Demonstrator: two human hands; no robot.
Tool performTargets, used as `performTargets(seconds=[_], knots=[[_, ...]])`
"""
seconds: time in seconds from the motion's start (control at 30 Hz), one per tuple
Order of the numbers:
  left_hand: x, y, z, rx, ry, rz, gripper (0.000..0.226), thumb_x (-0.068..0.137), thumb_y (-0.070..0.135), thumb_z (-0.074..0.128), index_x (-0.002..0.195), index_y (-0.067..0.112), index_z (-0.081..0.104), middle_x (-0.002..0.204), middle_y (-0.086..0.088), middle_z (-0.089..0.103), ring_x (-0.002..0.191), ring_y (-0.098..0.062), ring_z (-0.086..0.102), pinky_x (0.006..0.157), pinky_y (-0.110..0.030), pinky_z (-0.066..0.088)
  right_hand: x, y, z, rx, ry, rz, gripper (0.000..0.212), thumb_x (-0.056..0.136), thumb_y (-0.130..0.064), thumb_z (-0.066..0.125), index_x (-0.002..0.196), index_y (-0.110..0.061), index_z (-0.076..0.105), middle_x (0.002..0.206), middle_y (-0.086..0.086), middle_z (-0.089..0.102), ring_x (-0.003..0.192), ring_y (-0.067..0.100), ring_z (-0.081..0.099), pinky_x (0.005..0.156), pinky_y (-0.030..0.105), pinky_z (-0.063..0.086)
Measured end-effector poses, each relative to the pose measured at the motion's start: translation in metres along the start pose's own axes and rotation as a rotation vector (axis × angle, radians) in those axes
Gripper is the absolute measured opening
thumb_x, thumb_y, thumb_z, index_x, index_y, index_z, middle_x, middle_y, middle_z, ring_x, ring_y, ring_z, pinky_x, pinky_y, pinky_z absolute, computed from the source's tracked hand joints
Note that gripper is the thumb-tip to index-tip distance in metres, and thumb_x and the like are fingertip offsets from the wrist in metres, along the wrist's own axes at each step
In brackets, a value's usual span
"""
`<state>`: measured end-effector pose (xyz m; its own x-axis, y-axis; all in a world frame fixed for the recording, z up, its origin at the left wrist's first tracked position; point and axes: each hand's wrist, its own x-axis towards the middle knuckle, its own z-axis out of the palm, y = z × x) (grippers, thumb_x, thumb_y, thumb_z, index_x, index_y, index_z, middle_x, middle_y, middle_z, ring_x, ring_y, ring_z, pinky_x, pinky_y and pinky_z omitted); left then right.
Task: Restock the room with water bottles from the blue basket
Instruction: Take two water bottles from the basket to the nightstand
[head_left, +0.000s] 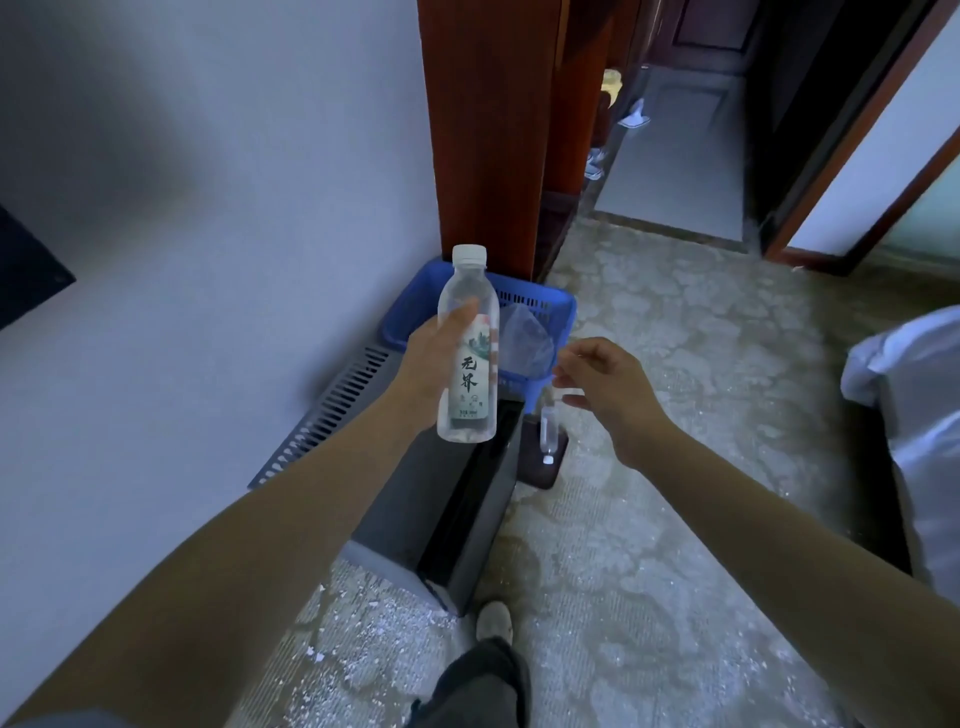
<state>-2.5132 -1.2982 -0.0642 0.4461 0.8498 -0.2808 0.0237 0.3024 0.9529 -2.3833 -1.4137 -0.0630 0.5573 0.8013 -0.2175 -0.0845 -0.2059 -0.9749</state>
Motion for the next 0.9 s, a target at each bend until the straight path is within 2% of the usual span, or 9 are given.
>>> performTargets(seconds=[0.13,0.27,0.37,0.4,0.47,0.53,0.67,0.77,0.9], knots=[[0.066,0.006,0.007,-0.078,-0.043,-0.034,0.03,0.087,0.04,0.06,0.077,0.012,0.064,0.055,-0.001,0.064,0.045,-0.017,0.059,0.052,-0.029,0.049,0.063,-0.011,0.0,-0.036,-0.004,0.027,0.015,0.092,-0.009,0.054,0.079,-0.017,0.055,0.076,0.0,0.062,0.067,0.009,0.059,0.067,0.021,0.049],[0.123,0.025,0.023,-0.046,0.003,-0.026,0.029,0.092,0.035,0.055,0.073,0.014,0.06,0.05,0.004,0.063,0.041,-0.011,0.059,0.049,-0.026,0.05,0.119,-0.024,-0.008,-0.046,-0.003,0.014,0.018,0.093,-0.009,0.053,0.078,-0.018,0.054,0.075,0.0,0.061,0.068,0.009,0.058,0.068,0.023,0.047],[0.155,0.033,0.035,-0.015,-0.002,-0.04,0.023,0.093,0.041,0.051,0.084,0.021,0.058,0.071,0.005,0.067,0.06,-0.009,0.065,0.06,-0.028,0.056,0.156,-0.029,-0.018,-0.056,0.0,0.023,0.02,0.093,-0.01,0.053,0.076,-0.019,0.054,0.077,0.0,0.061,0.068,0.01,0.058,0.066,0.023,0.047],[0.165,0.034,0.039,-0.016,0.007,-0.038,0.021,0.093,0.041,0.052,0.083,0.023,0.058,0.068,0.007,0.068,0.059,-0.007,0.066,0.059,-0.026,0.057,0.169,-0.031,-0.023,-0.066,-0.005,0.022,0.021,0.093,-0.01,0.053,0.075,-0.02,0.055,0.077,0.0,0.061,0.068,0.01,0.058,0.065,0.023,0.047],[0.184,0.038,0.047,-0.036,0.027,-0.037,0.023,0.087,0.037,0.059,0.069,0.024,0.062,0.05,0.008,0.065,0.045,-0.005,0.062,0.049,-0.022,0.054,0.195,-0.034,-0.034,-0.077,-0.022,0.012,0.021,0.093,-0.011,0.054,0.075,-0.021,0.055,0.076,0.0,0.061,0.069,0.011,0.058,0.065,0.023,0.047],[0.2,0.04,0.057,-0.047,0.04,-0.046,0.029,0.081,0.039,0.063,0.06,0.02,0.063,0.048,0.003,0.062,0.043,-0.012,0.06,0.049,-0.026,0.051,0.22,-0.037,-0.047,-0.071,-0.054,-0.001,0.02,0.093,-0.011,0.055,0.075,-0.021,0.055,0.075,0.0,0.061,0.067,0.009,0.058,0.064,0.023,0.047],[0.232,0.04,0.084,-0.044,0.147,-0.036,0.036,0.08,0.048,0.062,0.078,0.013,0.065,0.068,-0.008,0.067,0.06,-0.024,0.064,0.064,-0.034,0.054,0.272,-0.039,-0.077,-0.102,-0.132,-0.008,0.018,0.092,-0.012,0.056,0.077,-0.021,0.056,0.077,-0.001,0.061,0.069,0.009,0.059,0.063,0.022,0.048],[0.25,0.04,0.111,-0.118,0.261,-0.045,0.045,0.075,0.053,0.063,0.09,0.011,0.066,0.078,-0.01,0.067,0.069,-0.026,0.065,0.071,-0.038,0.054,0.308,-0.046,-0.102,-0.138,-0.222,-0.025,0.016,0.092,-0.01,0.056,0.079,-0.02,0.055,0.077,0.001,0.061,0.067,0.008,0.058,0.052,0.012,0.047],[0.268,0.042,0.141,-0.131,0.427,-0.076,0.041,0.088,0.049,0.055,0.1,0.01,0.063,0.077,-0.006,0.066,0.064,-0.018,0.065,0.054,-0.025,0.054,0.346,-0.057,-0.132,-0.102,-0.336,-0.041,0.019,0.09,-0.005,0.058,0.077,-0.018,0.054,0.073,0.002,0.058,0.054,-0.003,0.059,0.05,0.011,0.045]])
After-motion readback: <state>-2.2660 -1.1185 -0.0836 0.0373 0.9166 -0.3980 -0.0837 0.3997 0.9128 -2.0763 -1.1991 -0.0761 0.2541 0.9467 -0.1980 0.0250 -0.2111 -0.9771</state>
